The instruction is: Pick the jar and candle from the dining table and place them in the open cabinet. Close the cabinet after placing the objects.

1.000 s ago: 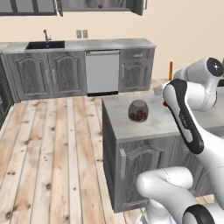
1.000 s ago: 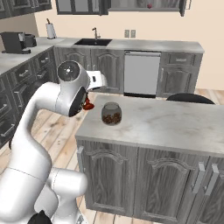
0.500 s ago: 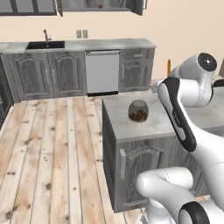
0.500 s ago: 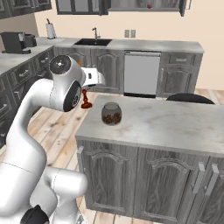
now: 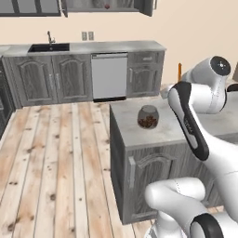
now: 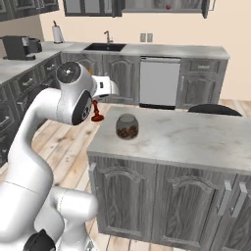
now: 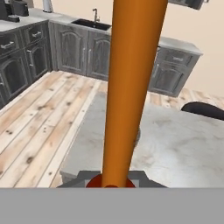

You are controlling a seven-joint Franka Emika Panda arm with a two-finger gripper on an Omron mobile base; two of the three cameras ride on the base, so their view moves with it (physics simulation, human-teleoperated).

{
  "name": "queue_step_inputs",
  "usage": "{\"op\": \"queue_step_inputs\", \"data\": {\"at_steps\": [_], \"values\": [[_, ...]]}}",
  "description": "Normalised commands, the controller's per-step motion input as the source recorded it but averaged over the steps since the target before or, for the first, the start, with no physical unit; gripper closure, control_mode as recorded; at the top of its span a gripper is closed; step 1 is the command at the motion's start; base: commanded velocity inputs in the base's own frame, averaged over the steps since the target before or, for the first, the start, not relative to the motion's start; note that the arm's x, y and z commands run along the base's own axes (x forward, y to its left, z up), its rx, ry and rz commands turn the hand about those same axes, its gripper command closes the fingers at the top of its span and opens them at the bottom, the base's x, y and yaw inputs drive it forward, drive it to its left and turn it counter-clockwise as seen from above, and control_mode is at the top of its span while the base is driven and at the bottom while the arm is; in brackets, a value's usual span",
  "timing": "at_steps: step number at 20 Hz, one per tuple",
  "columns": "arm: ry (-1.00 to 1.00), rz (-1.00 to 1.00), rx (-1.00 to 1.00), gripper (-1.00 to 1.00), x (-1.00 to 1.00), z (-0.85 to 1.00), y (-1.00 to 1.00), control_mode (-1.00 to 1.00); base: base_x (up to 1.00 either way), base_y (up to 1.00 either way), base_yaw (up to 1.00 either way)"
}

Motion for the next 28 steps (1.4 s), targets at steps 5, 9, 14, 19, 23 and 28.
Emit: {"op": "queue_step_inputs", "data": {"at_steps": [5, 9, 14, 19, 23, 28], "values": [[0.0, 0.0, 0.0, 1.0, 0.0, 0.0, 0.0, 1.0, -0.52, 1.0, -0.03], [0.0, 0.0, 0.0, 1.0, 0.0, 0.0, 0.0, 1.0, -0.19, 1.0, -0.06], [0.0, 0.0, 0.0, 1.0, 0.0, 0.0, 0.0, 1.0, 0.19, 1.0, -0.18], [0.0, 0.0, 0.0, 1.0, 0.0, 0.0, 0.0, 1.0, 0.6, 1.0, -0.26], [0.0, 0.0, 0.0, 1.0, 0.0, 0.0, 0.0, 1.0, 0.69, 1.0, -0.25], [0.0, 0.0, 0.0, 1.0, 0.0, 0.0, 0.0, 1.0, 0.99, 0.79, -0.08]]}}
